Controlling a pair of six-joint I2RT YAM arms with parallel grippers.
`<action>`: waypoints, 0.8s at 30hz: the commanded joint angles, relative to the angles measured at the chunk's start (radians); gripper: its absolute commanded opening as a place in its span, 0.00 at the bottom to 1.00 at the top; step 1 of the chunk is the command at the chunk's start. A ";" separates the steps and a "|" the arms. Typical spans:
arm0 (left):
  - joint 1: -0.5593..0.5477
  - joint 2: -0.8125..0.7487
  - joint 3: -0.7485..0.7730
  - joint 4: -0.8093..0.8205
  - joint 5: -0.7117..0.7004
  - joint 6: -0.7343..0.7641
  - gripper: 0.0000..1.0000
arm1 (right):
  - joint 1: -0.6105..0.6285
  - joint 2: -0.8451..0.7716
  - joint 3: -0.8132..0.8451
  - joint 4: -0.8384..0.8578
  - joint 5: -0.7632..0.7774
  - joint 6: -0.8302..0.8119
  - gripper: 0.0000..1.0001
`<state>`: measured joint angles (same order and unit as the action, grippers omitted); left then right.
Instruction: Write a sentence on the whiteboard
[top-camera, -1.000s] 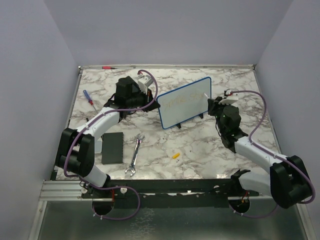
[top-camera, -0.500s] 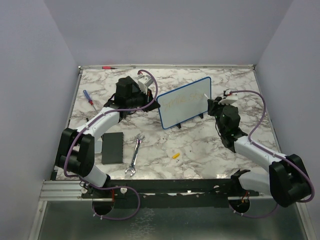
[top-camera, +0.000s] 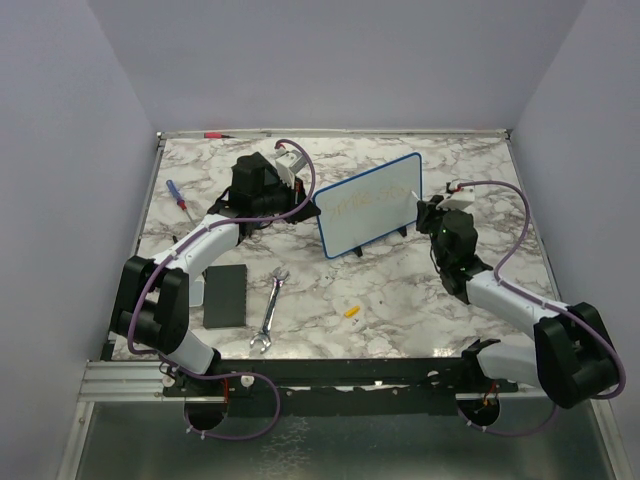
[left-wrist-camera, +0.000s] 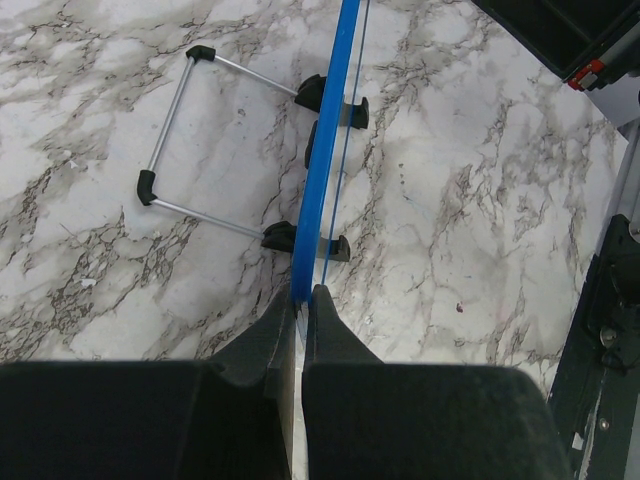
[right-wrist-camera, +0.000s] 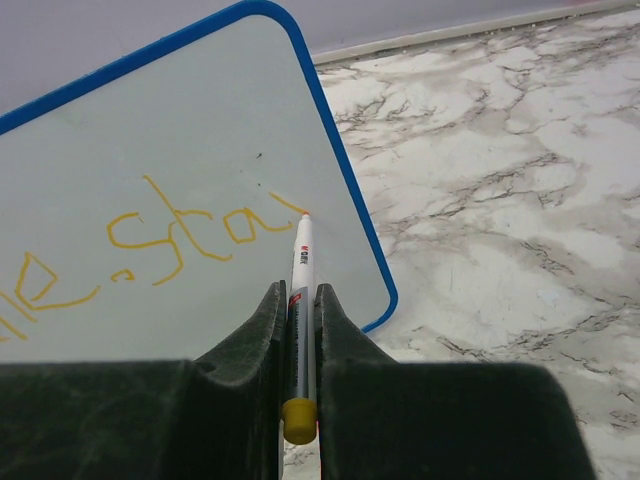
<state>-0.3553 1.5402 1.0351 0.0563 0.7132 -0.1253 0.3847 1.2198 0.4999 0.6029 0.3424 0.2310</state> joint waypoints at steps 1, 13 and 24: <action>-0.010 -0.028 -0.012 -0.016 0.002 0.011 0.00 | -0.002 0.020 -0.010 -0.009 0.022 0.004 0.01; -0.010 -0.028 -0.012 -0.016 0.001 0.011 0.00 | -0.001 -0.085 -0.001 -0.042 0.032 -0.016 0.01; -0.010 -0.029 -0.014 -0.016 0.000 0.012 0.00 | -0.001 -0.022 0.062 0.004 0.041 -0.066 0.01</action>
<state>-0.3569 1.5387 1.0344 0.0536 0.7132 -0.1253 0.3847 1.1797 0.5224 0.5819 0.3523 0.1989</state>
